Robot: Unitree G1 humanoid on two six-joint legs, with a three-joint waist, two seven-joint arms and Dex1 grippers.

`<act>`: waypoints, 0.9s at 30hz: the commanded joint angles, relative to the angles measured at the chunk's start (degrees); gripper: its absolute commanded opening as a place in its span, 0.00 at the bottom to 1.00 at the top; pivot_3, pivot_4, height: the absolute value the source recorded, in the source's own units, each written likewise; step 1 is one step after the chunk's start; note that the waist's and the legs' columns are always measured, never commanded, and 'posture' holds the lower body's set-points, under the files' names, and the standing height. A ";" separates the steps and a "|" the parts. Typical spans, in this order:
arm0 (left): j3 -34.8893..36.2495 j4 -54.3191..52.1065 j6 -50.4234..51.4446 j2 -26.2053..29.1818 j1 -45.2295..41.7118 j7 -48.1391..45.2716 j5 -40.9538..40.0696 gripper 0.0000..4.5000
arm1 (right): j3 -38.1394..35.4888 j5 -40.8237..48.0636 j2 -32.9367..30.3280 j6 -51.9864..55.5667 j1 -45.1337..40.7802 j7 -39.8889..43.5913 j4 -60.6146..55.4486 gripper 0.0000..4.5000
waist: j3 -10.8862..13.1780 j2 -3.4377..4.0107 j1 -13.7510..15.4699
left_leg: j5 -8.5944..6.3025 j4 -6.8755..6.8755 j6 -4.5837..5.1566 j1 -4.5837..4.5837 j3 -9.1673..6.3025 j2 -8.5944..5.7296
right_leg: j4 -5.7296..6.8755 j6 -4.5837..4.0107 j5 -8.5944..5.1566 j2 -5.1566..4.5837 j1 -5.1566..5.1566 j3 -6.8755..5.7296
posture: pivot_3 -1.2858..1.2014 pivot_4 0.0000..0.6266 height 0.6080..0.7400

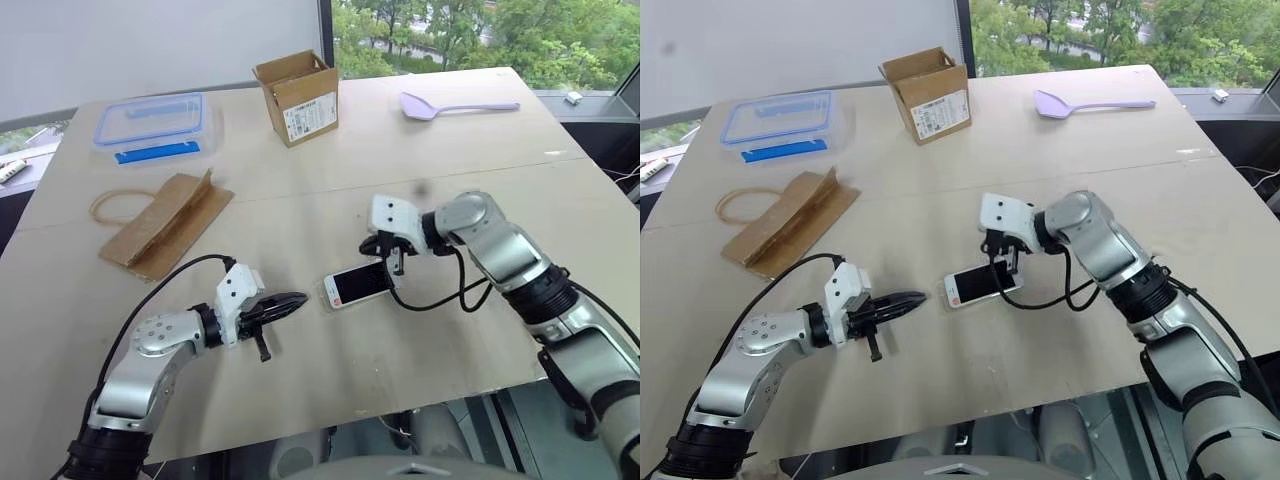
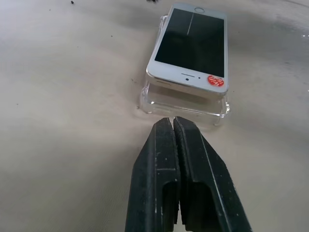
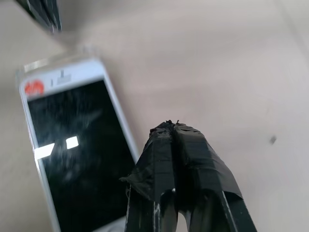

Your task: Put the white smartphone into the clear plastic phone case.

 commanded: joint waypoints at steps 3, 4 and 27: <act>0.23 0.34 -1.58 0.08 0.08 -0.77 0.15 0.01 | 2.02 -1.36 4.37 -2.48 -1.18 -1.06 1.80 0.01 | 0.00 0.00 -0.04 | 0.00 0.00 0.00 0.00 0.00 0.00 | 0.00 0.00 0.00 0.00 0.00 0.00 | 0.52 0.24 1.00; 0.22 0.44 -1.67 0.12 0.10 -0.85 0.18 0.01 | 2.85 -1.42 5.08 -3.04 -0.97 -0.47 2.03 0.01 | 0.00 0.01 -0.04 | 0.00 0.00 0.00 0.00 0.00 0.00 | 0.00 0.00 0.00 0.00 0.00 0.00 | 0.52 0.24 1.00; -0.39 1.94 -3.68 -0.84 0.65 -1.39 0.98 0.01 | 5.38 -5.62 8.40 -5.82 -3.03 -0.71 8.57 0.01 | 0.01 0.02 -0.10 | 0.00 -0.01 0.00 0.03 0.00 0.01 | 0.01 -0.01 0.00 0.03 -0.01 0.00 | 0.52 0.24 1.00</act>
